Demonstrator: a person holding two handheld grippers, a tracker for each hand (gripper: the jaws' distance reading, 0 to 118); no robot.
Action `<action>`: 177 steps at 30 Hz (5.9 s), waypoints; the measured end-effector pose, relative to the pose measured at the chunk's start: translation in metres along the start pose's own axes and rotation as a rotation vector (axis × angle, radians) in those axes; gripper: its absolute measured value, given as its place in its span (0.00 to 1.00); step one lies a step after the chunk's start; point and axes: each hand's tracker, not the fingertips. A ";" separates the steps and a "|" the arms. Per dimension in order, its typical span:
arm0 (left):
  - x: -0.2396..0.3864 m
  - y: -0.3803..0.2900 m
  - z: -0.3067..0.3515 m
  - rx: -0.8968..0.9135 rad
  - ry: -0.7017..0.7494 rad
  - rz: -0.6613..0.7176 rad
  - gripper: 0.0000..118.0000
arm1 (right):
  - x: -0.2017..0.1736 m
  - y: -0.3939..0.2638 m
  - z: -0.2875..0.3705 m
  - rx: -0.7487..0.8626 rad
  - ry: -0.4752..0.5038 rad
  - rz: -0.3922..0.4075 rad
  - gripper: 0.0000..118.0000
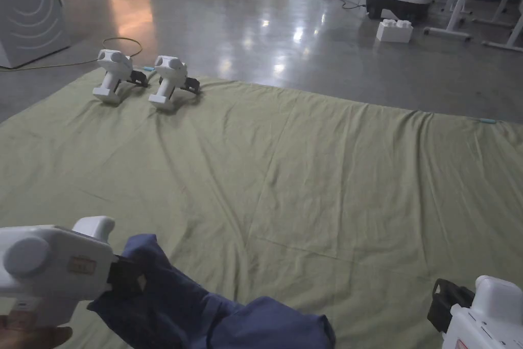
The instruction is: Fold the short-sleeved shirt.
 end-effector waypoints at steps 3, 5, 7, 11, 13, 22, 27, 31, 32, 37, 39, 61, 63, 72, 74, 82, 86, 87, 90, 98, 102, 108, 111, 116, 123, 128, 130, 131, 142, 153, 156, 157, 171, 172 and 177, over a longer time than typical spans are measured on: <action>0.030 -0.003 -0.003 -0.007 0.031 -0.039 0.15 | 0.002 -0.001 0.000 -0.006 -0.003 -0.006 0.05; 0.036 0.001 -0.009 -0.002 0.021 -0.055 0.15 | 0.005 -0.002 -0.001 -0.009 -0.007 -0.009 0.05; 0.051 0.001 -0.008 -0.002 -0.016 -0.076 0.15 | 0.008 -0.003 -0.001 -0.011 -0.015 -0.009 0.05; 0.091 -0.004 -0.013 -0.017 -0.022 -0.160 0.15 | 0.015 -0.004 0.001 -0.015 -0.030 -0.018 0.05; 0.109 -0.007 -0.023 -0.031 -0.014 -0.186 0.16 | 0.017 -0.005 0.003 -0.015 -0.037 -0.021 0.05; 0.200 -0.038 -0.109 -0.135 0.024 -0.285 0.16 | 0.028 -0.012 0.007 -0.032 -0.062 -0.038 0.05; 0.228 -0.056 -0.152 -0.180 0.039 -0.306 0.16 | 0.032 -0.014 0.011 -0.038 -0.072 -0.037 0.05; 0.224 -0.059 -0.162 -0.202 0.037 -0.311 0.30 | 0.036 -0.014 0.011 -0.041 -0.079 -0.038 0.05; 0.218 -0.057 -0.156 -0.209 -0.029 -0.278 0.46 | 0.038 -0.014 0.011 -0.042 -0.082 -0.039 0.05; 0.192 -0.042 -0.118 -0.170 -0.174 -0.176 0.61 | 0.041 -0.015 0.012 -0.047 -0.088 -0.046 0.05; 0.177 -0.033 -0.105 -0.131 -0.226 -0.100 0.61 | 0.042 -0.016 0.012 -0.052 -0.085 -0.055 0.05; 0.178 -0.086 -0.174 -0.111 -0.284 -0.152 0.09 | 0.036 -0.018 0.019 -0.032 -0.070 -0.029 0.05; 0.176 -0.082 -0.158 -0.040 -0.289 -0.185 0.09 | 0.031 -0.014 0.021 -0.003 -0.062 -0.021 0.05; 0.169 -0.046 -0.063 0.581 -0.180 -0.358 0.09 | -0.013 0.018 0.030 0.234 -0.052 0.089 0.05; 0.166 -0.042 -0.053 0.728 -0.087 -0.376 0.09 | -0.022 0.025 0.034 0.295 -0.059 0.110 0.05; 0.142 -0.029 -0.038 1.003 0.179 -0.300 0.09 | -0.041 0.038 0.044 0.436 -0.111 0.117 0.05; 0.122 -0.031 -0.039 1.050 0.245 -0.236 0.09 | -0.038 0.033 0.045 0.444 -0.125 0.100 0.05; 0.118 -0.031 -0.039 1.043 0.247 -0.233 0.09 | -0.038 0.032 0.045 0.442 -0.129 0.099 0.05; 0.107 -0.028 -0.037 1.022 0.249 -0.214 0.09 | -0.037 0.030 0.048 0.429 -0.134 0.094 0.05; 0.079 -0.043 -0.039 0.903 0.213 -0.189 0.09 | -0.095 -0.048 0.052 0.140 0.081 0.117 0.05; 0.061 -0.058 -0.042 0.822 0.193 -0.179 0.09 | -0.131 -0.087 0.034 0.024 0.180 0.165 0.05; 0.034 -0.077 -0.044 0.672 0.127 -0.146 0.09 | -0.142 -0.122 -0.011 -0.123 0.167 0.166 0.05; 0.018 -0.082 -0.046 0.564 -0.002 -0.092 0.10 | -0.131 -0.141 -0.039 -0.251 0.128 0.099 0.05; -0.001 -0.076 -0.062 0.324 -0.199 -0.029 0.44 | -0.124 -0.148 -0.033 -0.218 0.159 0.084 0.05; -0.023 -0.055 -0.115 0.010 -0.488 0.095 0.76 | -0.123 -0.148 -0.033 -0.206 0.171 0.120 0.05; -0.024 -0.043 -0.165 -0.168 -0.626 0.184 0.77 | -0.128 -0.151 -0.034 -0.205 0.153 0.167 0.05; -0.020 -0.040 -0.186 -0.243 -0.660 0.232 0.77 | -0.126 -0.151 -0.034 -0.206 0.157 0.162 0.05; -0.022 -0.037 -0.186 -0.198 -0.672 0.265 0.77 | -0.126 -0.151 -0.034 -0.206 0.160 0.163 0.05; -0.013 -0.049 -0.168 -0.189 -0.715 0.314 0.28 | -0.129 -0.149 -0.031 -0.205 0.164 0.181 0.05; -0.085 0.012 -0.086 -0.111 -0.680 0.243 0.26 | -0.121 -0.074 -0.025 -0.049 0.126 0.225 0.05; -0.137 0.031 -0.051 -0.091 -0.560 0.206 0.26 | -0.108 -0.046 -0.026 0.015 0.094 0.232 0.05; -0.137 0.033 -0.030 -0.086 -0.542 0.209 0.26 | -0.104 -0.039 -0.026 0.030 0.085 0.234 0.05; -0.299 0.088 0.063 -0.035 -0.070 0.255 0.26 | -0.054 0.012 -0.013 0.124 -0.012 0.169 0.05; -0.303 0.090 0.060 -0.041 -0.047 0.261 0.26 | -0.053 0.011 -0.013 0.124 -0.016 0.168 0.05; -0.282 0.082 0.029 -0.133 0.208 0.278 0.32 | -0.048 0.003 -0.012 0.108 -0.030 0.155 0.05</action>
